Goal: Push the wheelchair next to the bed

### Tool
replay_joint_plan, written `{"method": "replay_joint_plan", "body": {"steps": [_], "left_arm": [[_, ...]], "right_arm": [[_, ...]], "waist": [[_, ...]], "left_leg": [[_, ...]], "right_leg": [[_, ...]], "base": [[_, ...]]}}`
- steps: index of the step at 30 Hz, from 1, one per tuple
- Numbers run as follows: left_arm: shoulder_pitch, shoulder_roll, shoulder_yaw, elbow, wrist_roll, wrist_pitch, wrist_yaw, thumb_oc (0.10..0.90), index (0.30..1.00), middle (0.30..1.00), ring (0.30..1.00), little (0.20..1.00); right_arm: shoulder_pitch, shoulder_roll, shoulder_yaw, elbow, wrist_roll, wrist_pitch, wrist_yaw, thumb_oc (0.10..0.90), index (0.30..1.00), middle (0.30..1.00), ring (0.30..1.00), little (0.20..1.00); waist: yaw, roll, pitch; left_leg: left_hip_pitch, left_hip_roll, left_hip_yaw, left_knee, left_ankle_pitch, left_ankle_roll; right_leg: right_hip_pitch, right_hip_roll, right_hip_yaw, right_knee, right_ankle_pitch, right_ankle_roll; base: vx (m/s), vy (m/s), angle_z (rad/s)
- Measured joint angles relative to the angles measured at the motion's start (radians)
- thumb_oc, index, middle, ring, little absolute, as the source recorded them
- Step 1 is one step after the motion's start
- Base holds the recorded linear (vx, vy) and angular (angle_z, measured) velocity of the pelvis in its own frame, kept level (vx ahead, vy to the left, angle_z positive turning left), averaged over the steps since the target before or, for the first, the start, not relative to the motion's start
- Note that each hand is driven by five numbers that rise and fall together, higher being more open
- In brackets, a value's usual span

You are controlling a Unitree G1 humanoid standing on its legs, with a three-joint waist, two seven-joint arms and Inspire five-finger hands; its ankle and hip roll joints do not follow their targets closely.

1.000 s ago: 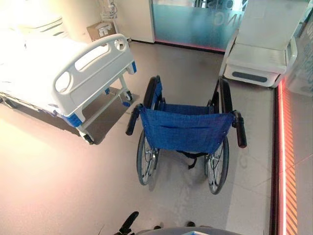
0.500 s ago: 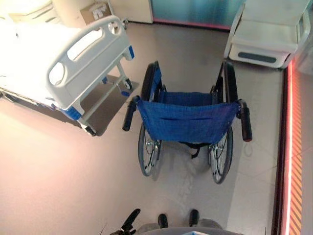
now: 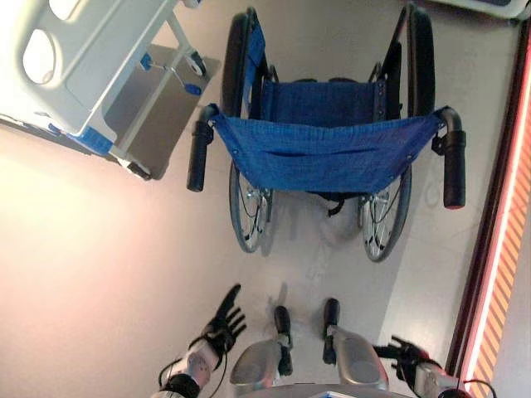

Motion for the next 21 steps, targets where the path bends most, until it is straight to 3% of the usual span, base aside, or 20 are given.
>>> {"method": "replay_joint_plan", "body": {"steps": [8,11,21], "left_arm": [[0.098,0.071,0.159,-0.186,-0.031,0.0,0.02,0.8,0.9,0.9,0.9,0.9],[0.182,0.102,0.211,-0.329,-0.032,0.011,-0.004,0.8,0.9,0.9,0.9,0.9],[0.228,0.163,0.31,-0.499,-0.081,0.054,0.014,0.8,0.9,0.9,0.9,0.9]], "right_arm": [[0.072,-0.031,-0.156,-0.308,0.085,-0.035,-0.133,0.8,0.9,0.9,0.9,0.9],[0.15,-0.041,-0.268,-0.468,0.114,-0.061,-0.139,0.8,0.9,0.9,0.9,0.9],[0.208,-0.104,-0.422,-0.695,0.141,-0.081,-0.188,0.8,0.9,0.9,0.9,0.9]], "waist": [[-0.022,-0.014,0.011],[-0.021,-0.026,0.017],[-0.039,-0.03,0.015]], "left_leg": [[0.029,0.001,0.0,-0.004,0.0,0.0],[0.041,0.0,-0.001,-0.006,0.0,0.0],[0.069,-0.004,0.011,-0.027,0.003,0.004]], "right_leg": [[0.029,0.001,-0.003,-0.006,0.0,0.001],[0.05,0.003,-0.002,-0.024,0.005,0.007],[0.072,0.003,0.008,-0.04,0.016,0.011]], "base": [[0.0,-0.004,0.0],[0.0,0.0,0.0],[0.01,-0.002,-0.03]]}}
